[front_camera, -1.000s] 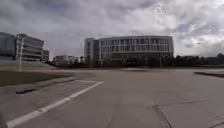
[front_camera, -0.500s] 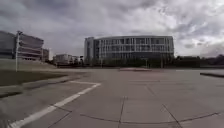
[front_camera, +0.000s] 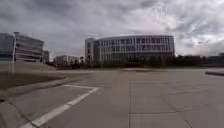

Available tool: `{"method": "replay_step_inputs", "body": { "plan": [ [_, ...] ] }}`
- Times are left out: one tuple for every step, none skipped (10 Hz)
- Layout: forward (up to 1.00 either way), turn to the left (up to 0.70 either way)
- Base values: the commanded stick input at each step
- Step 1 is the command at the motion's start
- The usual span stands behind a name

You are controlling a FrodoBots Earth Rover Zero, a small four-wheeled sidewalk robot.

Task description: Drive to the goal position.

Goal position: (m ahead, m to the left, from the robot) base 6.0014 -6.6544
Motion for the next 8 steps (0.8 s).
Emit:
{"method": "replay_step_inputs", "body": {
  "plan": [
    [1.00, 0.00],
    [1.00, 0.00],
    [1.00, -0.07],
    [1.00, -0.09],
    [1.00, -0.24],
    [1.00, -0.40],
    [1.00, -0.40],
    [1.00, -0.40]
  ]
}}
